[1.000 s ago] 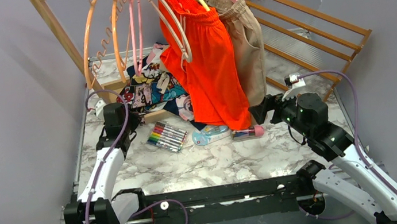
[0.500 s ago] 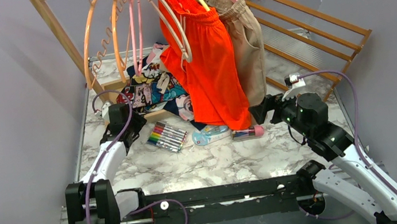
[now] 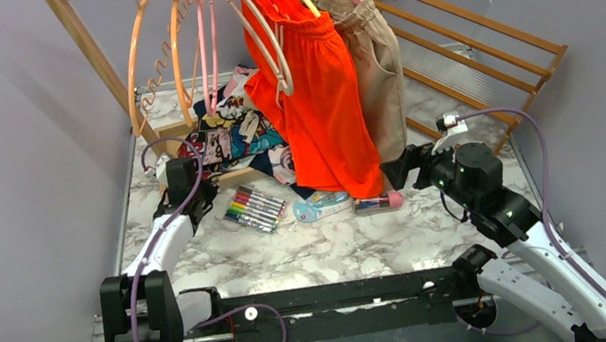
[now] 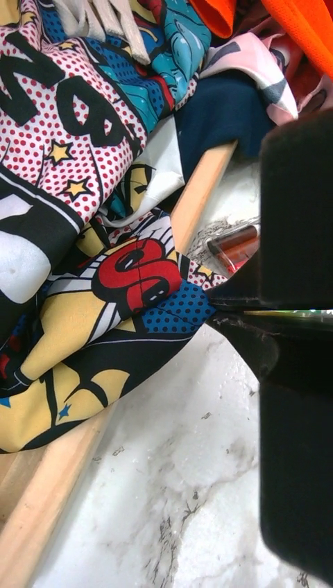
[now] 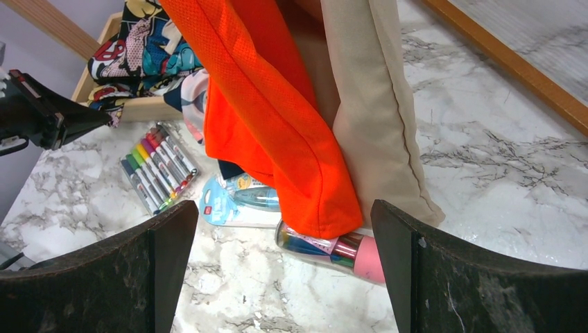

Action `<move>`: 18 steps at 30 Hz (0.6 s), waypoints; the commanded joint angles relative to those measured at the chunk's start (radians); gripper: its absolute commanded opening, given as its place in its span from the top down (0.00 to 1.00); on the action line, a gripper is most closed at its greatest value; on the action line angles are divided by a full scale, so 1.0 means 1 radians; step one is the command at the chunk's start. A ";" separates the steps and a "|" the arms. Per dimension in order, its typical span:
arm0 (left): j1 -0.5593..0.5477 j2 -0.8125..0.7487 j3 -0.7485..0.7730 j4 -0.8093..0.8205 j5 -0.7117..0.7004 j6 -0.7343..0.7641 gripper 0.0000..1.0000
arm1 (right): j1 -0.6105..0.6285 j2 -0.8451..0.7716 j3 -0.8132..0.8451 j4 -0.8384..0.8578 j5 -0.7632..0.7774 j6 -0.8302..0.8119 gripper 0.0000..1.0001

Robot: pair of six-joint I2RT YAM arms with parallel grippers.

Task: Place the shorts on the hanger
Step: Adjust the shorts at the center of the board.

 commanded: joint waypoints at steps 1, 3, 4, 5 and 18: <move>0.005 -0.085 0.029 -0.037 -0.004 0.014 1.00 | 0.005 -0.012 0.001 -0.027 0.009 0.006 0.03; 0.004 -0.185 0.033 -0.066 0.013 0.012 1.00 | 0.006 -0.015 0.001 -0.030 0.012 0.005 0.03; 0.003 -0.238 0.030 -0.081 0.021 0.006 1.00 | 0.006 -0.017 -0.003 -0.027 0.009 0.007 0.03; 0.004 -0.289 0.031 -0.100 0.031 0.001 1.00 | 0.006 -0.017 -0.006 -0.021 0.006 0.008 0.03; -0.075 -0.477 0.097 -0.335 0.186 -0.078 1.00 | 0.021 0.029 -0.002 -0.004 -0.047 0.004 0.03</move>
